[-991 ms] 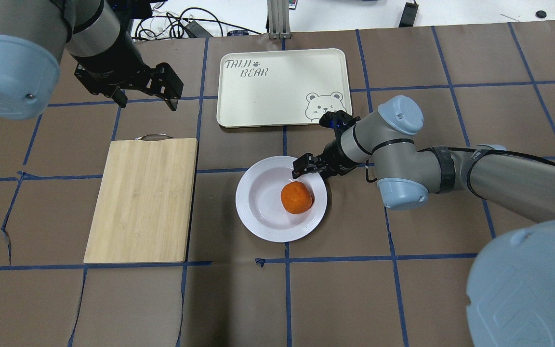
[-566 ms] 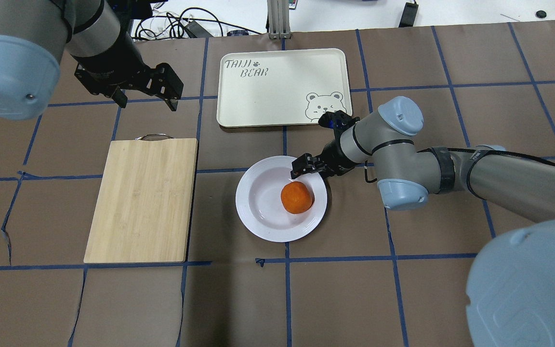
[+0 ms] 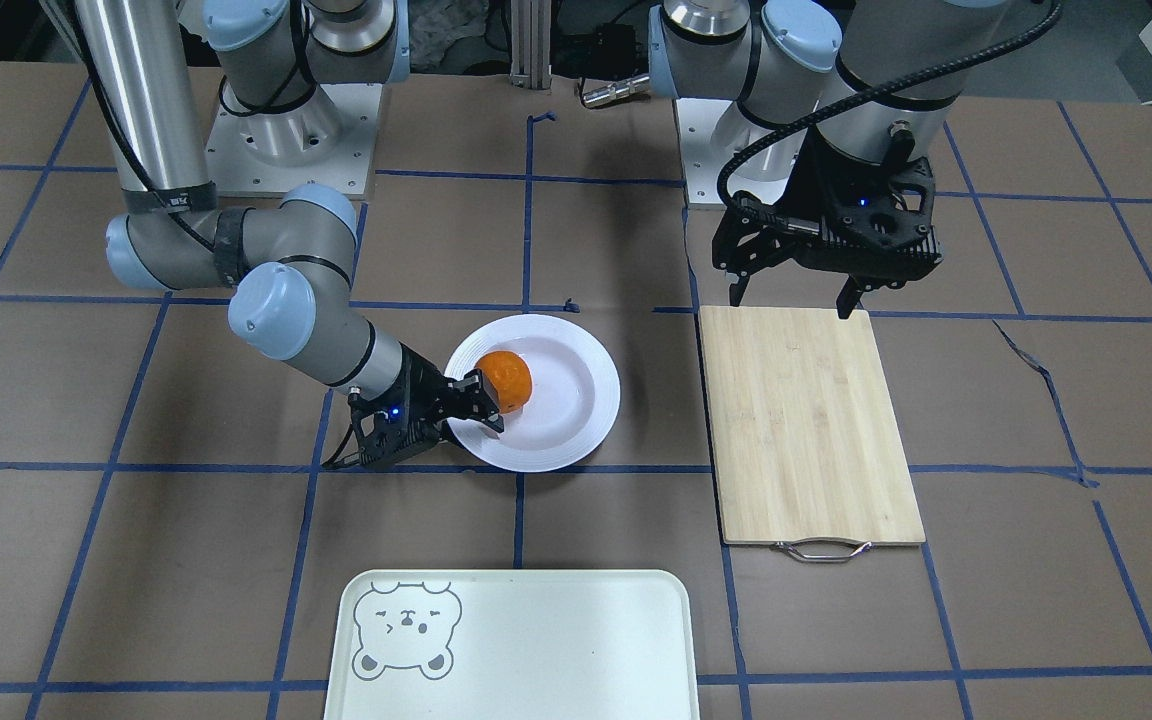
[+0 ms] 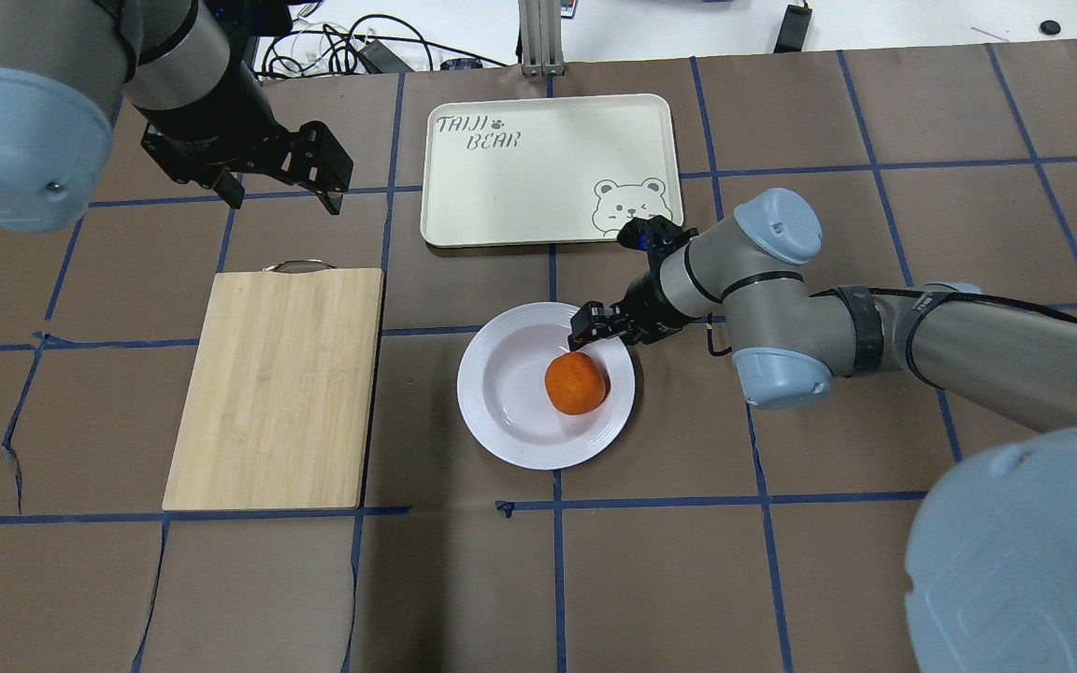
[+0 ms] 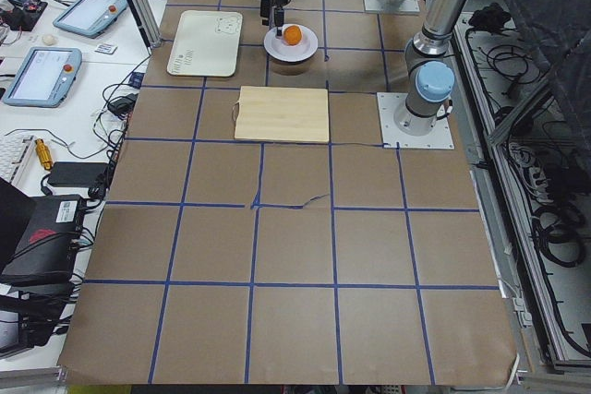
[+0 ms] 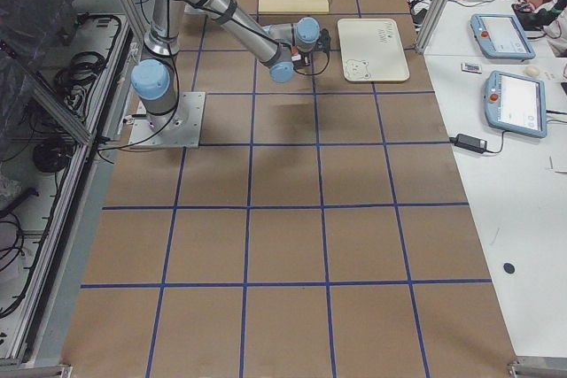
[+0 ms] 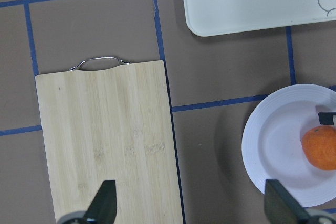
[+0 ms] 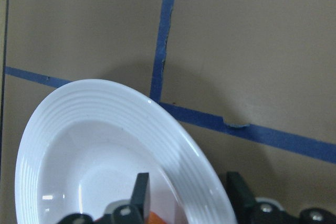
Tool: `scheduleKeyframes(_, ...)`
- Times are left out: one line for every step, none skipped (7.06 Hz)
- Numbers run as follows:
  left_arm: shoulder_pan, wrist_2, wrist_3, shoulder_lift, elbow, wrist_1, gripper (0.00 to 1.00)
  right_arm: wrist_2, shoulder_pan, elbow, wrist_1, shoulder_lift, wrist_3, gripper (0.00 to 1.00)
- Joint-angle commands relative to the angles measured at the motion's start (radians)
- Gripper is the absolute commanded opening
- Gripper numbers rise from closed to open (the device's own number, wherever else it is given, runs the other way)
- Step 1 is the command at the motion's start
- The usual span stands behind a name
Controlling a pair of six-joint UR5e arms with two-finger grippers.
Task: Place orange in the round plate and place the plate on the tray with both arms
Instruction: 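Grasp the rim of the white bowl with the right gripper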
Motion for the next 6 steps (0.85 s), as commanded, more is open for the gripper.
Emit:
scheduleKeyframes(0.001, 0.0, 0.001, 0.0, 0.0, 0.0, 1.0, -0.001, 0.001, -0.001, 0.001, -0.001, -0.001, 0.0)
scheduleKeyframes(-0.001, 0.0, -0.001, 0.0, 0.0, 0.0, 1.0, -0.001, 0.001, -0.004, 0.001, -0.004, 0.002, 0.0)
scheduleKeyframes(0.002, -0.002, 0.001, 0.002, 0.0, 0.0, 1.0, -0.001, -0.001, -0.008, -0.003, -0.008, 0.004, 0.0)
scheduleKeyframes(0.002, 0.0, 0.001, 0.002, 0.0, 0.0, 1.0, 0.0, -0.002, -0.021, -0.002, -0.01, 0.007, 0.0)
scheduleKeyframes(0.002, -0.002, 0.001, 0.002, 0.0, 0.0, 1.0, 0.006, -0.004, -0.041, -0.002, -0.01, 0.013, 0.0)
scheduleKeyframes(0.002, 0.0, 0.001, 0.002, 0.0, 0.0, 1.0, 0.023, -0.01, -0.061, -0.003, -0.01, 0.012, 0.0)
